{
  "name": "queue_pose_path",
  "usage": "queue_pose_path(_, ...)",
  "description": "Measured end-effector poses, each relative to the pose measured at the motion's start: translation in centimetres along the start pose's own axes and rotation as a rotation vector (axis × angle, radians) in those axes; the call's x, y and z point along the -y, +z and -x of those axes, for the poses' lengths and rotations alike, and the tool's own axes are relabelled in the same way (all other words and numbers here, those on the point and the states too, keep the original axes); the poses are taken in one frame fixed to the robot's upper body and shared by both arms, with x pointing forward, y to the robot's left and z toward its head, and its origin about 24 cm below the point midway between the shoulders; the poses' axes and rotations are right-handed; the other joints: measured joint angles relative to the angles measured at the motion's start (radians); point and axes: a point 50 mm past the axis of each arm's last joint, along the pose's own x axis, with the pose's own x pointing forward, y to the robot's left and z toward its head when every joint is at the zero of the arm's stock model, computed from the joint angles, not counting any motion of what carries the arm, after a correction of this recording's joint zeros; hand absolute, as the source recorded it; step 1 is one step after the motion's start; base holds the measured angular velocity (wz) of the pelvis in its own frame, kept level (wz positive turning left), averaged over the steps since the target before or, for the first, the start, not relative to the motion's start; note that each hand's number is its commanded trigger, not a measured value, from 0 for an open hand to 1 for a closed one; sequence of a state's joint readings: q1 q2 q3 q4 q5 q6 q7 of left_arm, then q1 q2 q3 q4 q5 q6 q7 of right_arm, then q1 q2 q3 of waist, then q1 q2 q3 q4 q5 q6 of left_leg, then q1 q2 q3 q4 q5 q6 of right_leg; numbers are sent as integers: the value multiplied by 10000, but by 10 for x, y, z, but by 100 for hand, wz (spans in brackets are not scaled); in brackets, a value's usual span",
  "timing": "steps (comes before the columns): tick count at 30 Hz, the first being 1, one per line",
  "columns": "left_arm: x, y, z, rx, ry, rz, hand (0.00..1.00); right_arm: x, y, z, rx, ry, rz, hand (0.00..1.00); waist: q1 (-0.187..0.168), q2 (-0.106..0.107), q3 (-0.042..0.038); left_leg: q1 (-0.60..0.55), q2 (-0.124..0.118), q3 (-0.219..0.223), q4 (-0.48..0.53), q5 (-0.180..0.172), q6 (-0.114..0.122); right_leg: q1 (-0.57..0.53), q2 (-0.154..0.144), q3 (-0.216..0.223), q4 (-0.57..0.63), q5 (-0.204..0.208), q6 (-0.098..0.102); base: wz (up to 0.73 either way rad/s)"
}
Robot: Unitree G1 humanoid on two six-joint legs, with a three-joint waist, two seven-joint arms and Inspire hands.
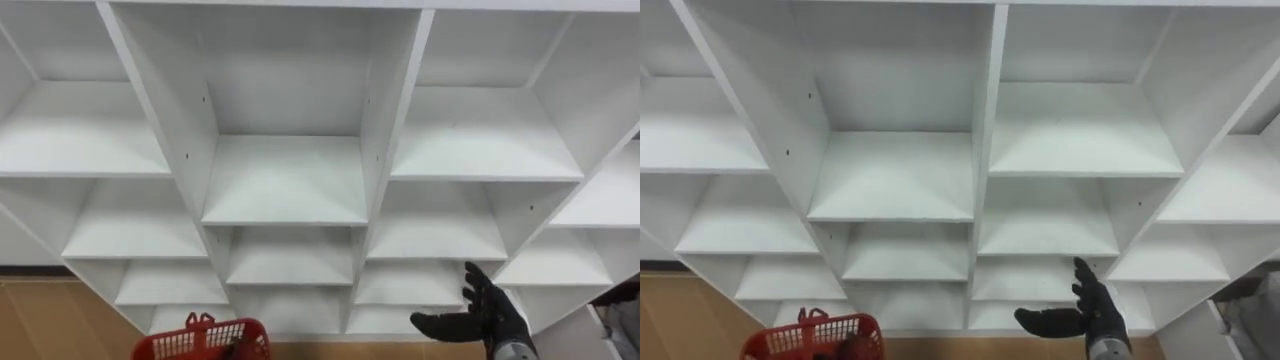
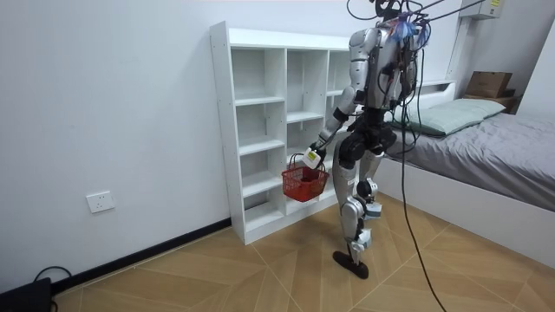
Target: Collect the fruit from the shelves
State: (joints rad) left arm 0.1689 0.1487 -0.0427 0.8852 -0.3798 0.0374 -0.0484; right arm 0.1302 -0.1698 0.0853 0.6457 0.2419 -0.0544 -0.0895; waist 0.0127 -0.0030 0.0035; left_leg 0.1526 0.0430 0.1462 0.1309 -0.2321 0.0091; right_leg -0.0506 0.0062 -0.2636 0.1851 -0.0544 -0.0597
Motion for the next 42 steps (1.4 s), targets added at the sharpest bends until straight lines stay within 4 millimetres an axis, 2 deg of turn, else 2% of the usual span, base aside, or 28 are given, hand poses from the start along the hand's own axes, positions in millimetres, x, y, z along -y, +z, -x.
queue_pose_path(5,-12,-9,2,-138,681,152,100,13,-21,3,-683,-693,-591,0,-80,15,1,201,82,-19,-29,-50,2,206,15,-17,-31,-40,40,0)
queue_pose_path(11,-27,-29,10,-653,1633,-305,100,29,-58,13,-2232,-1778,-1523,0,-91,38,16,204,80,-23,-18,-114,13,212,37,4,-35,-60,67,0)
queue_pose_path(19,-38,-54,18,-1406,2780,-305,100,33,-123,50,-4965,-2381,-2269,0,-68,90,5,207,150,15,-28,-175,-46,274,144,23,-173,-65,50,0)
queue_pose_path(21,-37,-57,19,-1535,2769,-349,100,33,-131,56,-5382,-2382,-2302,0,-65,152,5,207,150,35,-28,-181,-54,264,158,39,-172,-69,42,0)
queue_pose_path(24,-31,-62,19,-1701,2655,-342,100,31,-137,61,-5735,-2342,-2440,0,-97,219,-1,207,137,42,-27,-184,-58,253,164,40,-170,-69,39,0)
queue_pose_path(27,-27,-66,19,-1863,2630,-291,100,30,-138,61,-5913,-2232,-2437,0,-73,199,5,203,142,53,-27,-185,-59,240,170,49,-161,-69,30,0)
queue_pose_path(42,-30,-71,21,-2192,3322,-329,100,25,-141,62,-6343,-1922,-3016,0,-60,113,9,206,138,26,-15,-188,-65,255,172,20,-170,-71,22,0)
